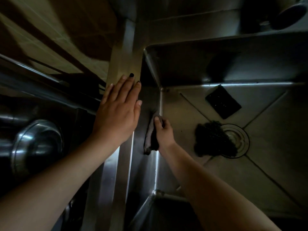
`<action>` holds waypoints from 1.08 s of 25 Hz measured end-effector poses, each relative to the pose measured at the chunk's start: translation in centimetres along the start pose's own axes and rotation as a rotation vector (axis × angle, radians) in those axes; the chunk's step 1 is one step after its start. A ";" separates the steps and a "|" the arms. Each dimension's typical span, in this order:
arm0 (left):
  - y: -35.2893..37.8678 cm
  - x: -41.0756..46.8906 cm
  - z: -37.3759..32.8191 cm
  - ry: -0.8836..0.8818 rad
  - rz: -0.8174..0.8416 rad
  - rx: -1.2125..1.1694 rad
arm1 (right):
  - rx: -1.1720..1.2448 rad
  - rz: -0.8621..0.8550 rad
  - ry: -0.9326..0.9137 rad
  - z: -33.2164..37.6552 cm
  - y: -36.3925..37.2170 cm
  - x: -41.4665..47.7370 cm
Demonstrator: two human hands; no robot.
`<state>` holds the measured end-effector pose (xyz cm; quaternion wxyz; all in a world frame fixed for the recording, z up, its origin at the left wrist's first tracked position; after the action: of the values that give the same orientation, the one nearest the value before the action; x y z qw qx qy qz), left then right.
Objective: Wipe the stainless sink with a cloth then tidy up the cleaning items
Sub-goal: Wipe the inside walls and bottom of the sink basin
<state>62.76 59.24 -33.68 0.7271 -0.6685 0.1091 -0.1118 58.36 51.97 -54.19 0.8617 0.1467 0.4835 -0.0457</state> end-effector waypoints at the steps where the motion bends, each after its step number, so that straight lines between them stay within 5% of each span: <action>1: 0.0 0.1 0.0 0.000 -0.008 -0.005 | 0.056 0.044 -0.018 0.5 -0.1 -1.0; 6: -0.1 0.2 0.2 0.002 -0.032 -0.057 | 0.143 0.197 -0.174 2.6 -0.8 -5.9; 18: -0.7 -4.5 -0.1 0.033 0.074 -0.215 | 0.161 0.058 -0.313 2.9 1.6 -12.1; 27: -0.6 -5.2 -0.4 0.060 0.025 -0.108 | 0.017 -0.013 -0.466 2.4 2.5 -12.0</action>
<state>57.71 60.41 -33.11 0.6877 -0.7018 0.1450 -0.1166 54.56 52.90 -42.33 0.9486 0.1360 0.2719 -0.0881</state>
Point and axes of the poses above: each hand's wrist, its own x-axis towards the middle knuckle, its own y-axis out of the palm, z = x × y, the point moved 7 cm from there along x, towards the middle knuckle, and after that the axes turned 7 degrees about y, right-handed, at the moved point
